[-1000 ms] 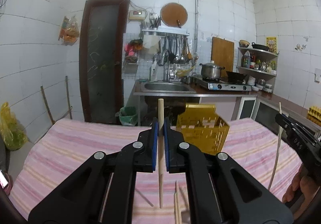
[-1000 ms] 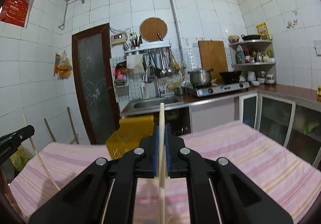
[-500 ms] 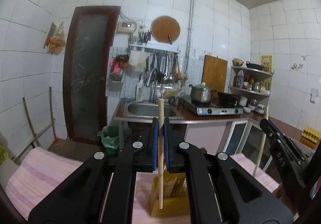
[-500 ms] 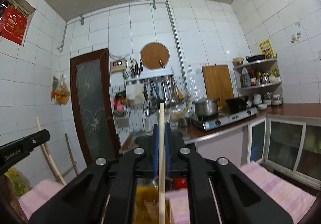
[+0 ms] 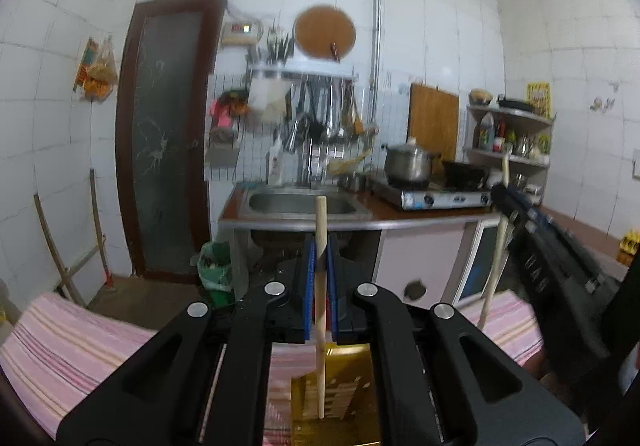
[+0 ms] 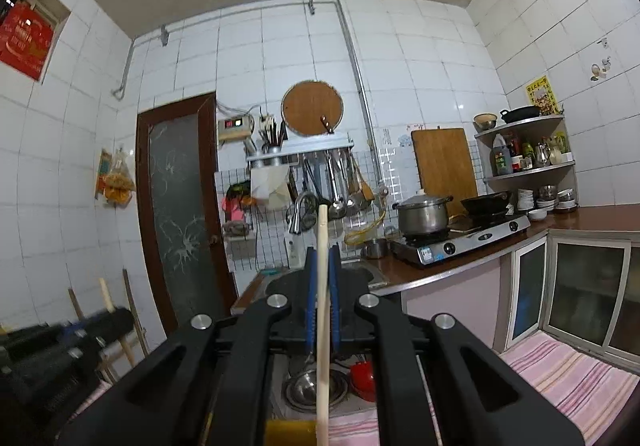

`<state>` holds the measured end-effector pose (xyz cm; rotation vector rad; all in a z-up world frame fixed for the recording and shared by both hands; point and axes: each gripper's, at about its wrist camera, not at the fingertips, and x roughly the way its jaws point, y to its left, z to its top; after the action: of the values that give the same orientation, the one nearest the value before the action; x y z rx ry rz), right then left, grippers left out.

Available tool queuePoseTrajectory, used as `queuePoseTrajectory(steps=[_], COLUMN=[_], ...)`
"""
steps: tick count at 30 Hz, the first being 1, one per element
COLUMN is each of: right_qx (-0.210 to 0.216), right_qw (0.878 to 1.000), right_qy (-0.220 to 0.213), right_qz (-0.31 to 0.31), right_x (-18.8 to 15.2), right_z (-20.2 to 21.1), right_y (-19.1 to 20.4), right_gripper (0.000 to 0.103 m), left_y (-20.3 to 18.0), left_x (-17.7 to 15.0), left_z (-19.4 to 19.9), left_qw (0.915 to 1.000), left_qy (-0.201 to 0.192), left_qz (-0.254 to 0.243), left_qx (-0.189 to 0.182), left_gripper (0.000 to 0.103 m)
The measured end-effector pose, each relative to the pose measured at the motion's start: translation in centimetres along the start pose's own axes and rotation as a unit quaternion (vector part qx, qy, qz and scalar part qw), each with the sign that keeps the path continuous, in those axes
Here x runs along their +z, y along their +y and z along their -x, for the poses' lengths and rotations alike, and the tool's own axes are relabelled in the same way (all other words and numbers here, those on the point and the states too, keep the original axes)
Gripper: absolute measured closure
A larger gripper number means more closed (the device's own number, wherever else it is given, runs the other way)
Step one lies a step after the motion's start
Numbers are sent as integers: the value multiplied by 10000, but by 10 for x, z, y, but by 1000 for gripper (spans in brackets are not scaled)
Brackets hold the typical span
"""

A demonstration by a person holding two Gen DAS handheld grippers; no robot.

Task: Organize utensils
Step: 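Carry the left tool's chopstick into the yellow holder while the right tool carries its own, then open both tools to release the chopsticks into the holder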

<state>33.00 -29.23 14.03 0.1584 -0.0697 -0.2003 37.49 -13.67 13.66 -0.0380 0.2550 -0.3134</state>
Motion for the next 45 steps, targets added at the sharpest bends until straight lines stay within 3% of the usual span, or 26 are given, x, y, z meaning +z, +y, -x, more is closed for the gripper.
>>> queuePoseTrajectory(steps=[5, 10, 11, 12, 13, 14, 16, 17, 24, 31, 36, 40, 45], right_qx=[55, 69, 10, -52, -128, -182, -270, -340, -848, -1164, -1284, -1408, -1479], right_qw=[9994, 9965, 9955, 9951, 9944, 9936, 9931, 9925, 9764, 9497, 9287, 9110, 8964], right_qy=[311, 694, 771, 791, 842, 916, 1012, 1051, 1870, 2826, 3457, 3868, 4178], right_qz=[161, 471, 543, 585, 629, 636, 532, 525, 671, 685, 389, 271, 44], right_x=[-30, -43, -41, -39, -34, -30, -18, -13, -18, -69, -108, -135, -158], right_z=[-2, 8, 11, 15, 21, 25, 40, 49, 108, 148, 163, 169, 179], right_y=[-4, 1, 1, 0, -1, -2, -10, -12, -22, -28, -37, -41, -39], right_gripper=[97, 96, 96, 96, 90, 65, 34, 34, 18, 18, 18, 18, 18], left_y=[12, 19, 21, 23, 26, 28, 35, 38, 64, 70, 80, 83, 83], left_x=[-25, -23, -18, -14, -9, -5, 0, 3, -20, -85, -136, -164, -184], left_z=[-18, -7, -1, 6, 15, 23, 45, 55, 101, 121, 119, 113, 109], left_qw=[9994, 9989, 9987, 9985, 9983, 9983, 9985, 9981, 9932, 9844, 9696, 9604, 9548], left_qy=[313, 439, 477, 510, 522, 499, 361, 372, 921, 1520, 2245, 2615, 2868], left_qz=[95, 113, 118, 152, 198, 217, 229, 175, 235, -149, -98, -137, -41], left_qx=[111, 123, 124, 123, 147, 190, 351, 469, 674, 879, 967, 950, 784], left_gripper=[99, 97, 85, 58, 42, 20, 9, 5, 5, 5, 5, 5, 5])
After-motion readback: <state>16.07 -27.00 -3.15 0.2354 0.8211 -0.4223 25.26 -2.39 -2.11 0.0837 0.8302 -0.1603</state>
